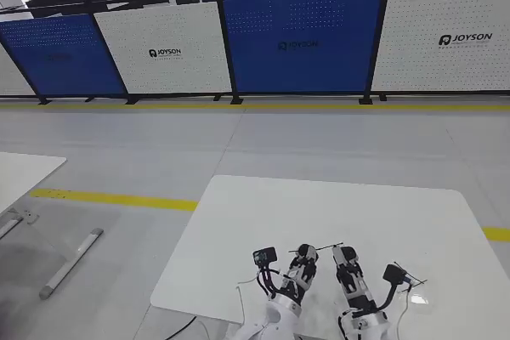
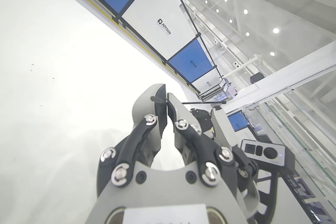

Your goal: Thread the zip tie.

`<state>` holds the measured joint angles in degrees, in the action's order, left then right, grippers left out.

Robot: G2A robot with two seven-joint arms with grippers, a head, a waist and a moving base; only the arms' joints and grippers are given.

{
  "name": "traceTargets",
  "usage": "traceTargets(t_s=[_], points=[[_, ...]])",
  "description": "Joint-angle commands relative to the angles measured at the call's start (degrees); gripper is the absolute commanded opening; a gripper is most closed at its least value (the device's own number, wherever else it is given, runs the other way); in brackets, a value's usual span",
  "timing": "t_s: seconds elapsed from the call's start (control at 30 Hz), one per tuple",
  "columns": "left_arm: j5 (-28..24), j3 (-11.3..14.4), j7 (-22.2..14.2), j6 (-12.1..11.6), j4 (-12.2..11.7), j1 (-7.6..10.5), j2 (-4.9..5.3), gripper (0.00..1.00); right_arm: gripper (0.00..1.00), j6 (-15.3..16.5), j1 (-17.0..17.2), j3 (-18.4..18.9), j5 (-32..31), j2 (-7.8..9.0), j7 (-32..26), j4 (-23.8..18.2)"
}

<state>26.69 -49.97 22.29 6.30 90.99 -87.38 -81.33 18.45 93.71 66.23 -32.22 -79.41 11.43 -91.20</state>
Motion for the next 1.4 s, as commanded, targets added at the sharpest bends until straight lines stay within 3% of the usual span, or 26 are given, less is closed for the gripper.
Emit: traceTargets(t_s=[0.0, 0.1, 0.17, 0.2, 0.63, 1.03, 1.07, 1.1, 1.17, 1.37], points=[[0.92, 0.13, 0.22, 0.42, 0.18, -0.20, 0.00, 0.00, 0.29, -0.16, 0.05, -0.02, 0.03, 0.00, -0.11, -0.27], [1.44, 0.30, 0.08, 0.83, -0.03, -0.15, -0.06, 0.00, 0.24, -0.42, 0.10, -0.06, -0.02, 0.01, -0.18, -0.50], [1.37, 0.25, 0.07, 0.86, -0.14, -0.10, -0.12, 0.00, 0.12, -0.52, 0.12, -0.04, 0.20, 0.00, -0.07, -0.55], [1.27, 0.18, 0.08, 0.84, -0.16, -0.09, -0.14, 0.00, 0.00, -0.47, 0.12, 0.03, 0.36, 0.00, 0.00, -0.54], [3.12, 0.02, -0.26, -1.54, 0.51, -0.74, -0.05, 0.00, 0.00, 0.20, -0.57, -0.49, 0.09, 0.05, -1.91, 0.21], [4.10, -0.09, -0.19, -1.22, 0.10, -0.73, -0.16, 0.00, 0.00, 0.31, 0.07, -0.02, 0.26, 0.17, -1.08, -0.35], [4.22, -0.08, -0.16, -1.18, 0.07, -0.72, -0.18, 0.00, 0.02, 0.25, 0.08, 0.00, 0.30, 0.18, -1.21, -0.40], [4.31, -0.09, -0.11, -1.14, 0.06, -0.72, -0.19, 0.00, 0.16, 0.20, 0.09, 0.01, 0.30, 0.19, -1.30, -0.43], [4.51, -0.06, 0.05, -0.99, 0.05, -0.74, -0.23, 0.00, 0.35, 0.06, 0.11, 0.06, 0.23, 0.22, -1.51, -0.52], [4.70, -0.08, -0.14, -0.72, 0.03, -0.76, -0.31, 0.00, 0.36, -0.28, 0.25, 0.10, 0.14, 0.25, -1.35, -0.71]])
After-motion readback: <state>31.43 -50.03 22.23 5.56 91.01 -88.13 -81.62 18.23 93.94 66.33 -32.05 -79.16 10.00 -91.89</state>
